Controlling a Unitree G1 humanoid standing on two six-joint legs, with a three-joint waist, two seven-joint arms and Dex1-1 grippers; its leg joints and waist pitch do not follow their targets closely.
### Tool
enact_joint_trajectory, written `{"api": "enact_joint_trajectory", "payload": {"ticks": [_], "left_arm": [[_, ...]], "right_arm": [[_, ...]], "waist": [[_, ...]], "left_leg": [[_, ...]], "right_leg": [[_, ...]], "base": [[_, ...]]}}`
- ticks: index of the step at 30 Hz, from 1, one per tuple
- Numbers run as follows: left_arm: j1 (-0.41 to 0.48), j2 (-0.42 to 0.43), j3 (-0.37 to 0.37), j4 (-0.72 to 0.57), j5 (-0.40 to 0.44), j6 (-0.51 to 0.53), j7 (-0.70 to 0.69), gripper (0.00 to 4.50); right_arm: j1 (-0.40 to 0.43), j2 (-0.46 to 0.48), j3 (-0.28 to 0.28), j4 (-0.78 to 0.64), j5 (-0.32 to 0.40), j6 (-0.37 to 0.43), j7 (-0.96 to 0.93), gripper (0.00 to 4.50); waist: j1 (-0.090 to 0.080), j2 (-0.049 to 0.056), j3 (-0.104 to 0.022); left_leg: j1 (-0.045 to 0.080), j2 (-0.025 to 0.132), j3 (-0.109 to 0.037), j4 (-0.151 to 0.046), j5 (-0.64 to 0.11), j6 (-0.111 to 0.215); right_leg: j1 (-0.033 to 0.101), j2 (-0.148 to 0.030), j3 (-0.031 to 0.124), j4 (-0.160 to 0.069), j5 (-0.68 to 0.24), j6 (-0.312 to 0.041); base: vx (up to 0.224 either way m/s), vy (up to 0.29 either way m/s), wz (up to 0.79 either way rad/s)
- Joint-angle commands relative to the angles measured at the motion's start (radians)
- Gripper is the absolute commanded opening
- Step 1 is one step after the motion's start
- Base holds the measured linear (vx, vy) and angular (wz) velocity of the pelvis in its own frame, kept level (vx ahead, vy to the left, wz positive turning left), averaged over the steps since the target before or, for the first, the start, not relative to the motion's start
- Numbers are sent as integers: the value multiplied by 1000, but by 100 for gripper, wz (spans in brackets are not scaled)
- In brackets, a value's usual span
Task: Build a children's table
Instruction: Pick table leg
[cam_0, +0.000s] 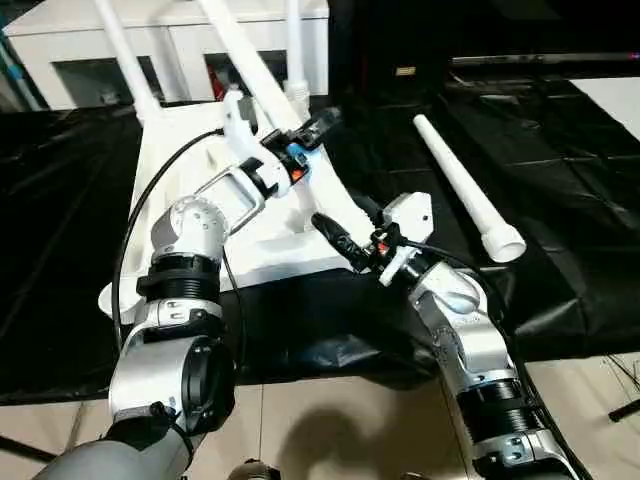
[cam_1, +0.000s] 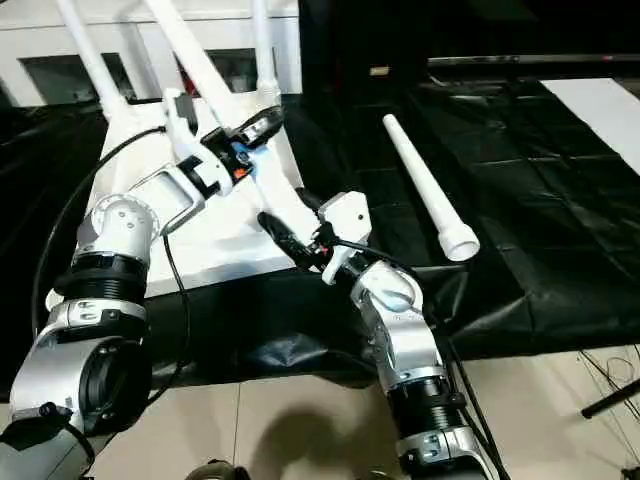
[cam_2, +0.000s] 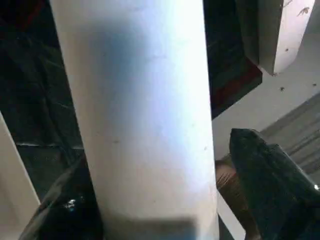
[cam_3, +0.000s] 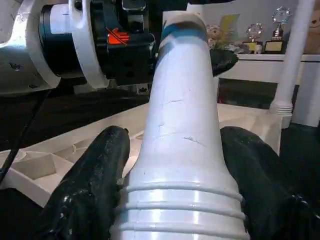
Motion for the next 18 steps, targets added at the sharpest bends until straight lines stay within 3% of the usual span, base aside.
{"api": "enact_joint_trajectory", "payload": {"ticks": [1, 3, 6, 13, 15, 18], "left_arm": [[-14, 6, -1, -12, -16, 9, 2, 327], [-12, 8, -3, -16, -17, 10, 2, 308], [-6, 14, -14, -17, -11, 5, 2, 281], [-9, 26, -27, -19, 13, -25, -14, 222], [-10, 29, -41, -21, 20, -26, -31, 211], [-15, 30, -57, -31, 30, -34, -37, 200]], "right_arm": [[-13, 1, 20, -22, -13, -11, -2, 269], [-18, 2, 20, -14, -14, -16, -4, 269], [-26, 5, 23, 2, -22, -26, -10, 269], [-30, -14, 47, -19, -33, -11, -7, 269], [-27, -15, 33, -27, 1, 11, 12, 325], [-29, -29, 23, -46, 26, 39, 43, 344]], "waist": [[-1, -6, -90], [-1, -5, -90], [1, -12, -88], [-3, -3, -87], [-4, -1, -88], [-5, 1, -89]], "left_leg": [[16, 4, -2, -50, -63, 111], [15, 4, -2, -50, -60, 114], [14, 3, -1, -50, -63, 114], [17, 4, -1, -51, -76, 100], [17, 4, -1, -51, -77, 100], [15, 5, -2, -51, -84, 103]], "right_leg": [[67, -48, 34, -59, 98, -263], [67, -48, 33, -58, 102, -265], [68, -51, 34, -59, 84, -262], [67, -49, 34, -62, 67, -255], [67, -48, 34, -61, 78, -257], [70, -48, 34, -60, 95, -262]], "base": [[0, 0, 0], [0, 0, 0], [0, 0, 0], [0, 0, 0], [0, 0, 0], [0, 0, 0]]}}
